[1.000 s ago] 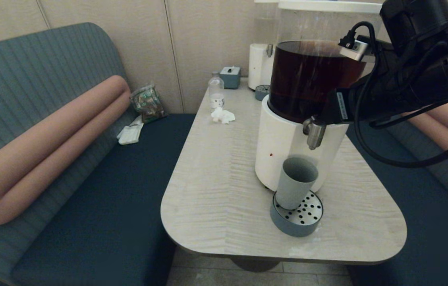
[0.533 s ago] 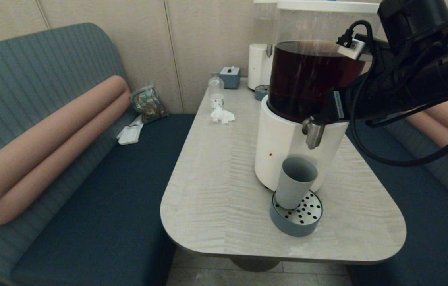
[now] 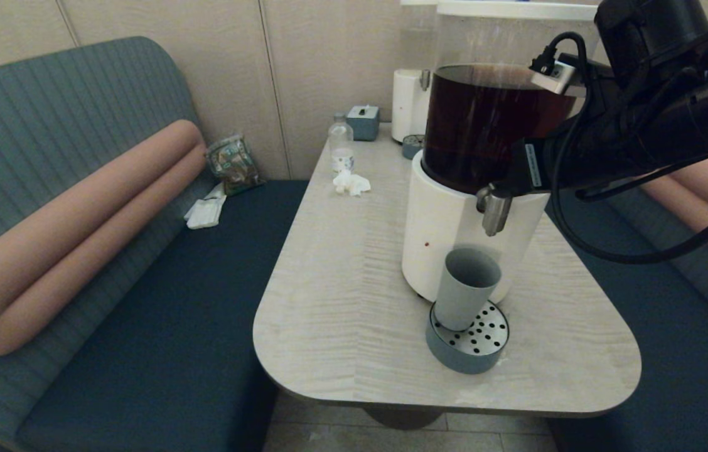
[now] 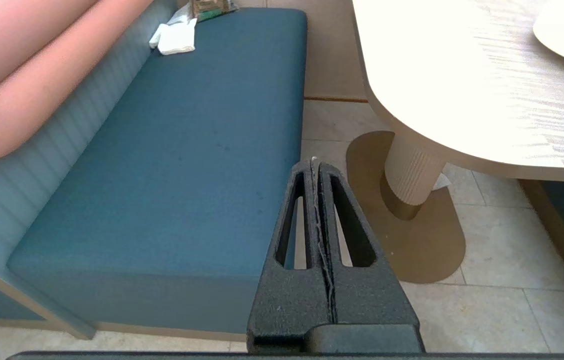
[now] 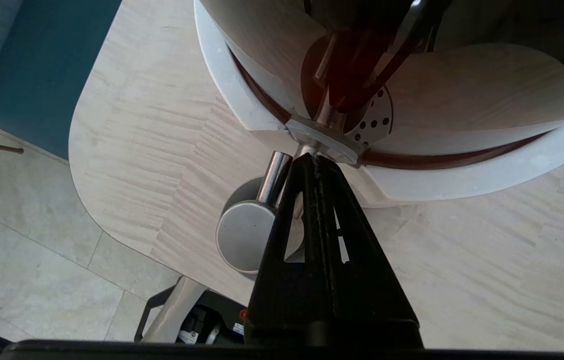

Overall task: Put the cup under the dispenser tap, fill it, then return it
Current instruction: Turn on the faucet

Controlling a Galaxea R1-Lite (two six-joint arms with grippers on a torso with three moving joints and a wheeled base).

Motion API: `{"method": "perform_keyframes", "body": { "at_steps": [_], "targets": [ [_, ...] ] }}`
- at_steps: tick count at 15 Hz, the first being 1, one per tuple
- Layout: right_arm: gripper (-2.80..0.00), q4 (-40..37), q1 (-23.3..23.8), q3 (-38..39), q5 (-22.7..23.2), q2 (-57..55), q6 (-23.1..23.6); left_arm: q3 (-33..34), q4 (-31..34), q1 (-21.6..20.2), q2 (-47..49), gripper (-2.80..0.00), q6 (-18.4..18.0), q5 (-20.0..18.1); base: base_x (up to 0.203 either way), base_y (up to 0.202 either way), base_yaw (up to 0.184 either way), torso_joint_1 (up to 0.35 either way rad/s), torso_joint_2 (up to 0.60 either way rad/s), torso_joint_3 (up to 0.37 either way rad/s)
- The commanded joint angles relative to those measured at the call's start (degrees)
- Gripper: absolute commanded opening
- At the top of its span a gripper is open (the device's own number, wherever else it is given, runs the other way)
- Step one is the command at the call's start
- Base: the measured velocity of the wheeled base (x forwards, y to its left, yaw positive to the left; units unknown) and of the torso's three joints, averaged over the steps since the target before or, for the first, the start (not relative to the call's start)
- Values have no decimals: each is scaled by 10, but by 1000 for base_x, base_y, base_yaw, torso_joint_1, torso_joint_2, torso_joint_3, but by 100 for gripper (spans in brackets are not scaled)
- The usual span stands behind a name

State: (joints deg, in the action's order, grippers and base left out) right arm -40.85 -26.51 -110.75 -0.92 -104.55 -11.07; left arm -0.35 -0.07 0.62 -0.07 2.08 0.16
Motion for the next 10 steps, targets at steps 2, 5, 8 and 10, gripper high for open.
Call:
{"method": "perform_keyframes", "body": {
  "at_steps": [2, 5, 8, 10],
  "targets": [
    [-280, -2, -1, 0, 3, -3, -1, 0, 0, 0, 0, -280, 0, 0, 0, 0, 0, 0, 0, 0],
    [-280, 5, -2, 0, 4, -6, -1, 0, 0, 0, 0, -280, 0, 0, 0, 0, 0, 0, 0, 0],
    [-280, 9, -1, 0, 5, -9, -2, 0, 0, 0, 0, -280, 0, 0, 0, 0, 0, 0, 0, 0],
    [-280, 9, -2, 1, 5, -10, -3, 0, 0, 0, 0, -280, 0, 0, 0, 0, 0, 0, 0, 0]
  ]
}}
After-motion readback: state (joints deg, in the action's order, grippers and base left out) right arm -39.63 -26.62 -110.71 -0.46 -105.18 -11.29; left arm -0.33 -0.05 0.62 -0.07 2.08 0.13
